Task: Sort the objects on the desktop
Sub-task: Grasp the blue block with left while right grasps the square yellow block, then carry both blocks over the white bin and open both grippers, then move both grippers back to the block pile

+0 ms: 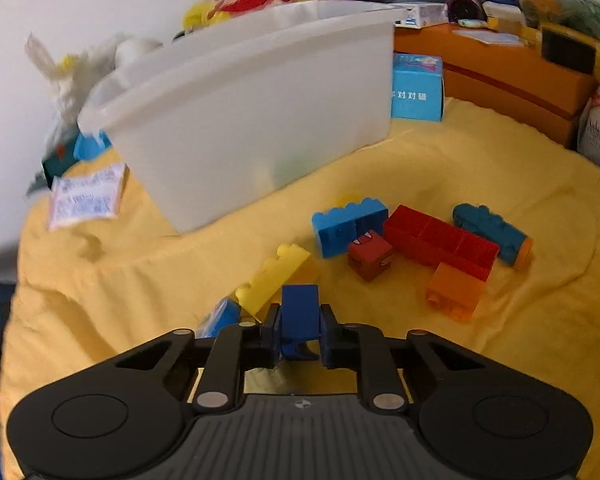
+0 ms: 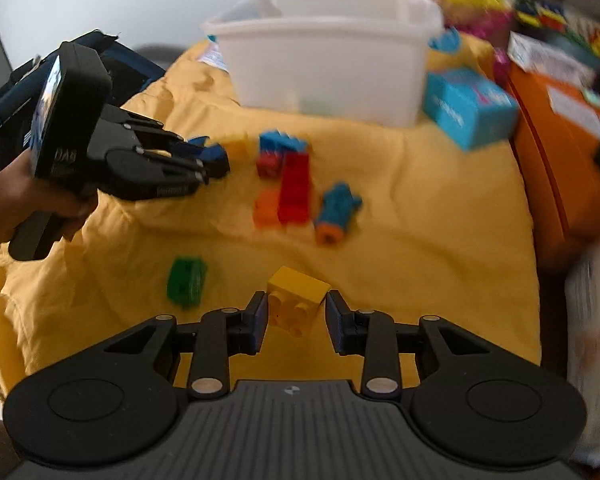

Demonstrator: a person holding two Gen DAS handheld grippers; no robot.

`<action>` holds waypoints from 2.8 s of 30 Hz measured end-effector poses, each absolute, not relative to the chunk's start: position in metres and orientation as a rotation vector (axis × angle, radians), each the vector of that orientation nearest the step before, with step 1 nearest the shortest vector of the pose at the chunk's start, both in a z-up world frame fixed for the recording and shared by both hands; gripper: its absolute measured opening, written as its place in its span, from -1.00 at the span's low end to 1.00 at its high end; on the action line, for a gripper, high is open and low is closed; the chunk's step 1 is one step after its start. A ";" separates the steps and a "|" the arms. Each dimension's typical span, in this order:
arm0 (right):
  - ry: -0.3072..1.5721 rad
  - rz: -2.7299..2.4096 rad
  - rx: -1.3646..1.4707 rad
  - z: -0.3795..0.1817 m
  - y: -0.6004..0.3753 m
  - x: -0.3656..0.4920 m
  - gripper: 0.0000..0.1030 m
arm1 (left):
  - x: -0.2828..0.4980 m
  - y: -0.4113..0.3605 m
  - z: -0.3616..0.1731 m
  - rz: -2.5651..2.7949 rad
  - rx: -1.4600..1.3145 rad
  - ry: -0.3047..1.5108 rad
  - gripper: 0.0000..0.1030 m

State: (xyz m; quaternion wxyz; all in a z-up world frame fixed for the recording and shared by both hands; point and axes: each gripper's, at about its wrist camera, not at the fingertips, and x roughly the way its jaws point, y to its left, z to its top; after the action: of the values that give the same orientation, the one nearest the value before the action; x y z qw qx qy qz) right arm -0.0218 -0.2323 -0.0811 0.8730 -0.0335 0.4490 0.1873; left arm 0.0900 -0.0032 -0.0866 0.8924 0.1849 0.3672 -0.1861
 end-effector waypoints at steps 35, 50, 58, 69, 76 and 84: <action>0.942 0.440 -0.111 -0.097 -0.206 -0.027 -0.04 | -0.053 0.014 -0.086 -0.287 0.234 0.820 0.02; 0.933 0.364 -0.150 -0.110 -0.205 -0.032 -0.28 | -0.043 0.037 -0.072 -0.303 0.078 0.811 -0.34; 0.774 0.350 -0.159 -0.066 -0.210 -0.009 -0.28 | -0.013 0.035 -0.014 -0.297 0.116 0.653 -0.34; 0.519 0.286 -0.123 -0.001 -0.206 0.097 -0.28 | 0.095 0.019 0.052 -0.268 0.153 0.432 -0.34; 0.472 0.254 -0.134 0.001 -0.189 0.150 -0.11 | 0.161 0.004 0.045 -0.206 0.126 0.434 -0.09; 0.538 0.312 -0.086 -0.020 -0.211 0.110 -0.14 | 0.106 0.019 0.026 -0.261 0.161 0.455 -0.07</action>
State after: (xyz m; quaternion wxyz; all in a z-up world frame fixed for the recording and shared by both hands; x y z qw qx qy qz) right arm 0.1101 -0.2105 -0.0196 0.9511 -0.0423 0.2645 0.1536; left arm 0.1062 0.0191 0.0256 0.9627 0.0795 0.2245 -0.1288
